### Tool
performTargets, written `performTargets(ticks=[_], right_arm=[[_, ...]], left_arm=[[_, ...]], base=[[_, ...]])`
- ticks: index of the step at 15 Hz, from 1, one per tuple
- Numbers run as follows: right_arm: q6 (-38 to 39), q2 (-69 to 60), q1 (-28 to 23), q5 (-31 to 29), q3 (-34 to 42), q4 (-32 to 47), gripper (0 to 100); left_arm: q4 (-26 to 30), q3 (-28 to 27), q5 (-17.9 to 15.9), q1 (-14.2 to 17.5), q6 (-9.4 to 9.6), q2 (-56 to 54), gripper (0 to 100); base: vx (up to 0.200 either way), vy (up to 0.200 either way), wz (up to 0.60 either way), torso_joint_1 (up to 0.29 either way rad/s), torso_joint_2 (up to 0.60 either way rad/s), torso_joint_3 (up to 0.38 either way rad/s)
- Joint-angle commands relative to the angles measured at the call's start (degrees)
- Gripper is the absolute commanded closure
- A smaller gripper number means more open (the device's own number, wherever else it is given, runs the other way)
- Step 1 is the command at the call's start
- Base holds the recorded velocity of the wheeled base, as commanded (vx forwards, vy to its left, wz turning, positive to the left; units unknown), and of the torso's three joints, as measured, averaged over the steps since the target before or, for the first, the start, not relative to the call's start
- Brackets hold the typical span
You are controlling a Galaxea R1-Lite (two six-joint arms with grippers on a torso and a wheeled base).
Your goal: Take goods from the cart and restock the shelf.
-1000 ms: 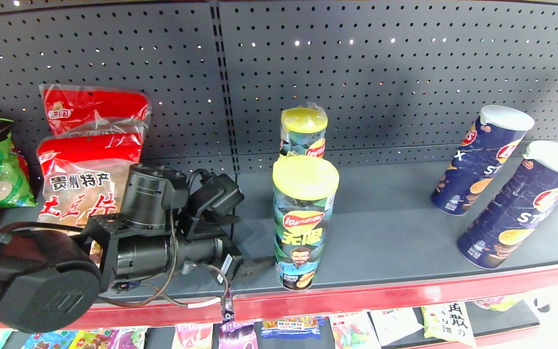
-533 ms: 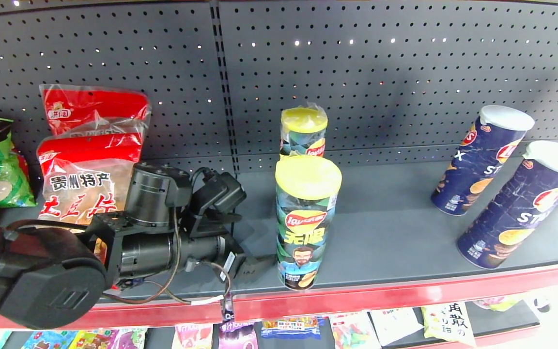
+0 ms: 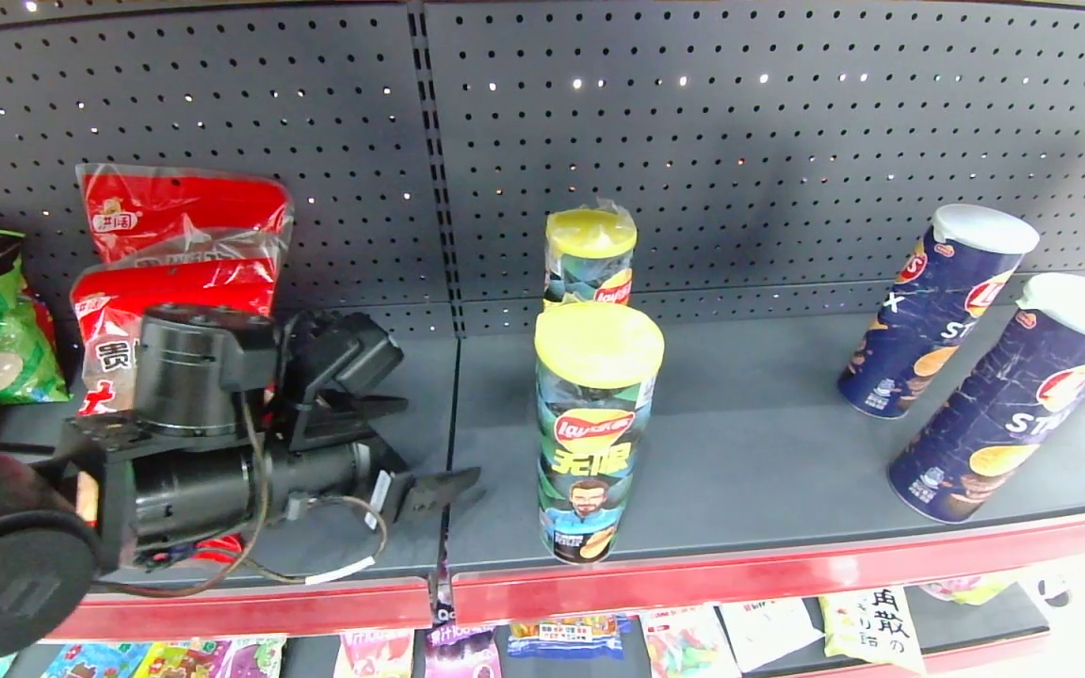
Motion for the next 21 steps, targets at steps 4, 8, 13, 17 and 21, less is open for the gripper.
performTargets(ticks=[4,8,13,17,21], right_arm=[[0.1,-7.4,-6.3,-1.9,3.9,8.5,0],[0.0,-11.1,-22.8,-1.7,4.5,14.1,0],[-0.2,-18.6,-25.6,-0.4,11.4,13.2,0],[-0.8,-18.6,-25.5,3.7,12.7,12.2,0],[-0.8,-18.6,-25.5,4.5,14.5,8.2,0]], left_arm=[[15.7,13.6,6.9,12.4,-4.98,-37.2,0],[43.3,12.9,16.3,14.4,-11.04,-61.0,0],[59.7,12.9,18.9,30.9,-14.03,-75.1,0],[57.8,18.8,11.4,34.0,-12.53,-86.7,0],[40.4,29.4,9.2,34.0,-10.34,-86.4,0]], base=[[0.0,0.0,0.0,0.0,0.0,0.0],[0.0,0.0,0.0,0.0,0.0,0.0],[0.0,0.0,0.0,0.0,0.0,0.0],[0.0,0.0,0.0,0.0,0.0,0.0],[0.0,0.0,0.0,0.0,0.0,0.0]])
